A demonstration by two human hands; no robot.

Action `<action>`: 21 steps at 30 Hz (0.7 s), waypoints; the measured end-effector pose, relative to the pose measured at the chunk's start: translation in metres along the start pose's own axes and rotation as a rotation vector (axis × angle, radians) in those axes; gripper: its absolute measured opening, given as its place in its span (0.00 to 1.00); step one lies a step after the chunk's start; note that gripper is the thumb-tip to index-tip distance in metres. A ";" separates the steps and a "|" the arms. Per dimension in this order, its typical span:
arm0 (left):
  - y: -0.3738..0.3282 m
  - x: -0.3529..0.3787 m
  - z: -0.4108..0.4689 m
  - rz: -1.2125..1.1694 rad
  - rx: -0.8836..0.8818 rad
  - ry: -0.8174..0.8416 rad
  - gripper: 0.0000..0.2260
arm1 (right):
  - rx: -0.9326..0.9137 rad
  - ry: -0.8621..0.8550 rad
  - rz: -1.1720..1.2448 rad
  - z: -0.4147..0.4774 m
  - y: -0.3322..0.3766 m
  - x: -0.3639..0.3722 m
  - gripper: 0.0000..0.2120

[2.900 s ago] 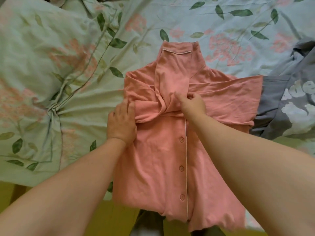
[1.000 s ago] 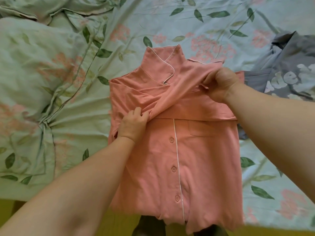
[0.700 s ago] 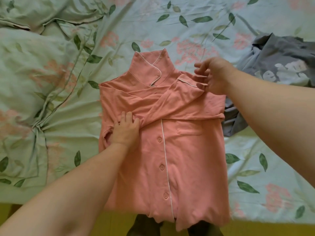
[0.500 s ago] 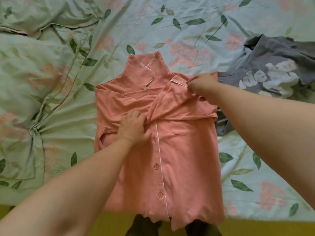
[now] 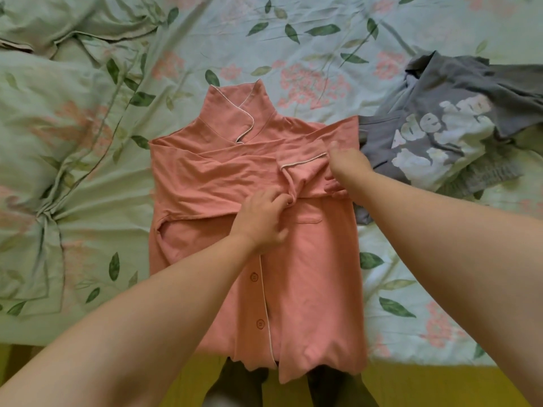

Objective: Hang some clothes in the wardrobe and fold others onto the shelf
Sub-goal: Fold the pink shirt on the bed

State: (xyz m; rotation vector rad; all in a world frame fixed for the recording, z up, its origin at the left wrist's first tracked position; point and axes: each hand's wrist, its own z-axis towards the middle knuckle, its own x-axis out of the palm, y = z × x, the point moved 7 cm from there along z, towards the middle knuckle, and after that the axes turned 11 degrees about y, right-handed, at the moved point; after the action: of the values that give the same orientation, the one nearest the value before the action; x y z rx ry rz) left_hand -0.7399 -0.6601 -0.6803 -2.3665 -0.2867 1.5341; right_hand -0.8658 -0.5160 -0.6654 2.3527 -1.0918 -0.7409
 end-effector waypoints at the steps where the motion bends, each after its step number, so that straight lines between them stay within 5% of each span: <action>1: -0.005 0.003 -0.002 0.059 0.026 0.024 0.27 | 0.022 -0.022 0.019 -0.003 -0.002 -0.002 0.25; 8: -0.033 0.023 -0.006 0.429 0.265 0.116 0.17 | 0.083 -0.037 0.007 -0.007 -0.017 -0.008 0.31; 13: -0.050 0.023 0.007 0.352 0.301 0.088 0.21 | 0.096 0.007 0.014 -0.006 -0.027 -0.003 0.25; 21: -0.089 0.033 0.022 0.338 0.510 0.126 0.12 | 0.085 -0.080 -0.138 -0.002 -0.035 -0.022 0.38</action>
State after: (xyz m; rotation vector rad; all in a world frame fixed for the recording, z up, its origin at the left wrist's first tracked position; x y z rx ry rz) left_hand -0.7470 -0.5627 -0.6844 -2.1473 0.5006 1.3696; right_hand -0.8571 -0.4780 -0.6779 2.5097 -1.0203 -0.8604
